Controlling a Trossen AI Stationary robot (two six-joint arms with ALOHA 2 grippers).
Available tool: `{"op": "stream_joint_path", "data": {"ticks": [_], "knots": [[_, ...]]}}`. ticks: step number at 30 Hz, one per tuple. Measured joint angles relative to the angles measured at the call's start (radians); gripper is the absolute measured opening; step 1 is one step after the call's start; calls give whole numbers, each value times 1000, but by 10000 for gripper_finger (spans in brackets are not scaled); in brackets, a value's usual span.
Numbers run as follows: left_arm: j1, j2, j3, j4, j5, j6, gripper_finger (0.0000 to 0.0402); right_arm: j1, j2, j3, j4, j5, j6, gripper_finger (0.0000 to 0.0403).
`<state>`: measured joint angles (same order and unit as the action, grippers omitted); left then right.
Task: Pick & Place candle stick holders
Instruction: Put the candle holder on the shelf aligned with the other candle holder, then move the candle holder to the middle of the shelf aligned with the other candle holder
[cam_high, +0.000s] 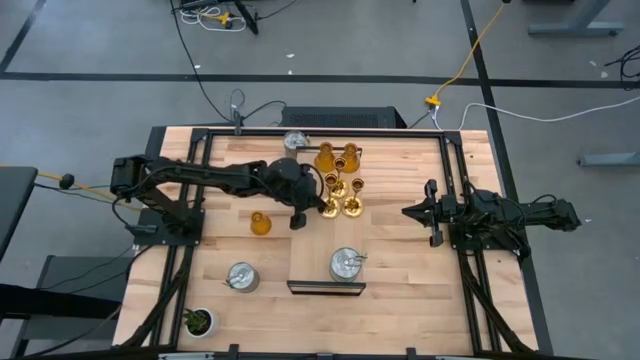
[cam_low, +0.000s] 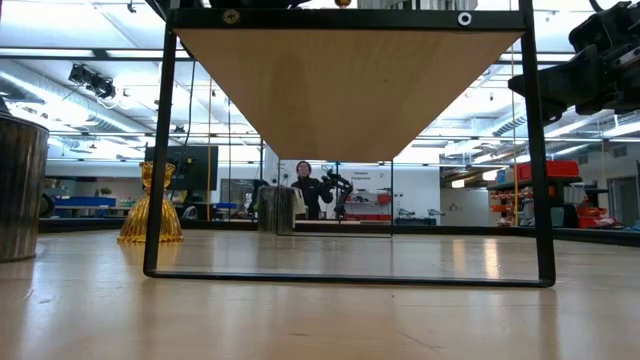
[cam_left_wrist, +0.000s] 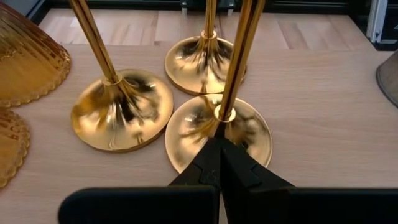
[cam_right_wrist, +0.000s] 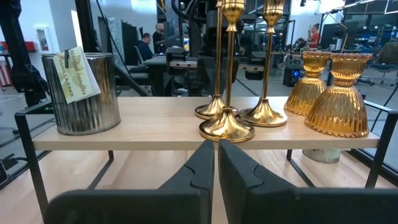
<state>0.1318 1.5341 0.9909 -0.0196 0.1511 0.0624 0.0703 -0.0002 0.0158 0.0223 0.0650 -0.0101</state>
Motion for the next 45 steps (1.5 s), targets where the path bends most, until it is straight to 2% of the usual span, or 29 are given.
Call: {"op": "stream_joint_path", "data": {"ticks": [11,22,32,34,40,45], "knots": [[-6,-5,0,-23,-33,1,1,0,0,0,0,-4,0,27],[33,-98,-1,-113,-89,2,2,0,0,0,0,-3,0,27],[110,-110,92,-123,-95,86,2,0,0,0,0,-3,0,27],[131,-110,98,-123,-82,86,2,0,0,0,0,-3,0,27],[172,-109,99,-112,42,81,2,0,0,0,0,-3,0,27],[187,-109,99,-107,59,111,5,0,0,0,0,-3,0,27]]}}
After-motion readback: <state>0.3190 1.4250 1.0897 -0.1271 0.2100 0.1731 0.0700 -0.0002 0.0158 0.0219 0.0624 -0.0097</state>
